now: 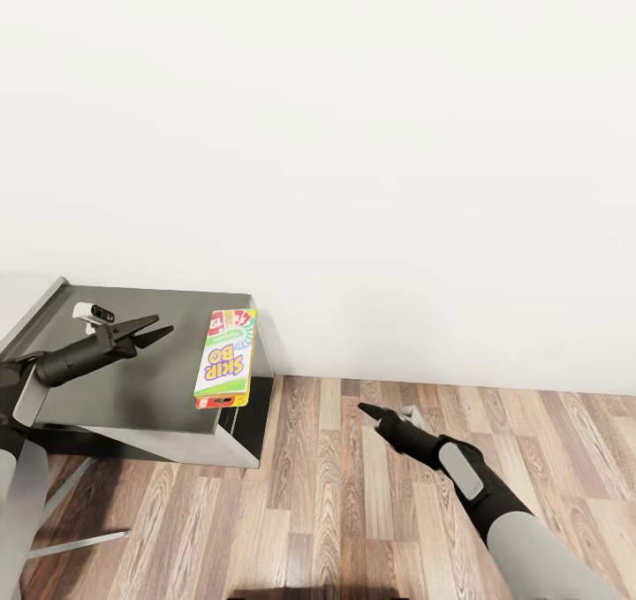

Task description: Put all the toys in the child's room - the three board games (two on the bed and one on the table), the two jigsaw puzzles on the table, and the tennis ball on the table - inside the toy box on the table in the child's room.

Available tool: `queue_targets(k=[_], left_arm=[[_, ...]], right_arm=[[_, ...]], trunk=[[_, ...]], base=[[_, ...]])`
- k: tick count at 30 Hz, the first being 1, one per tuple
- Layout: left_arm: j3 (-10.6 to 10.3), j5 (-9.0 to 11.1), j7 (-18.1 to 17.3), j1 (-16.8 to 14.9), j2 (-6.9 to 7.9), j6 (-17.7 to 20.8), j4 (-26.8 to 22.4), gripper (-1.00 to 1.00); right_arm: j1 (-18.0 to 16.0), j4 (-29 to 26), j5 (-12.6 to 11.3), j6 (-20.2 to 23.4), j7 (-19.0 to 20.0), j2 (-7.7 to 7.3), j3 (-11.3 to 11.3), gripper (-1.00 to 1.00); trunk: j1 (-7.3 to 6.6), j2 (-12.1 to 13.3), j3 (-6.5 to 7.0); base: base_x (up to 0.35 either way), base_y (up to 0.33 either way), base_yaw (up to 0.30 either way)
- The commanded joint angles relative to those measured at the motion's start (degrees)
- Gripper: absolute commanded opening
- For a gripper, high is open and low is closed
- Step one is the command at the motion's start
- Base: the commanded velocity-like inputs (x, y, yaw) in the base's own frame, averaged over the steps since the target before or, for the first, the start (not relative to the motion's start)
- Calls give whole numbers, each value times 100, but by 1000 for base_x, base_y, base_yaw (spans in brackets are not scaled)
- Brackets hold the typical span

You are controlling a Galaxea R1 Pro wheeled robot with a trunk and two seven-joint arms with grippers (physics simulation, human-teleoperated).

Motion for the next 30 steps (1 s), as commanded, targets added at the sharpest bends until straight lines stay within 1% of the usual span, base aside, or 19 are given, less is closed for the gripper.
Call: queue_targets(k=[1,3,10,22,30], left_arm=[[-1,2,-17,-3,0,61,0,100],[-1,2,-18,-3,2,62,-1,100],[-1,0,-13,-2,-1,60,-1,100],[-1,-6,-11,-2,-3,60,-1,100],[-1,-2,-11,-2,-4,60,-1,100]], right_arm=[[-12,2,-11,18,49,14,14,100],[-31,8,53,-6,182,56,24,100],[-44,-24,93,-36,303,79,30,100],[-45,-39,90,-41,325,65,29,100],[-45,-39,95,-49,323,82,31,100]], trunk=[[3,-9,-8],[3,-9,-8],[3,-9,-8],[3,-9,-8],[3,-9,-8]], base=[[0,0,0],[0,0,0],[0,0,0],[5,0,0],[111,36,0]])
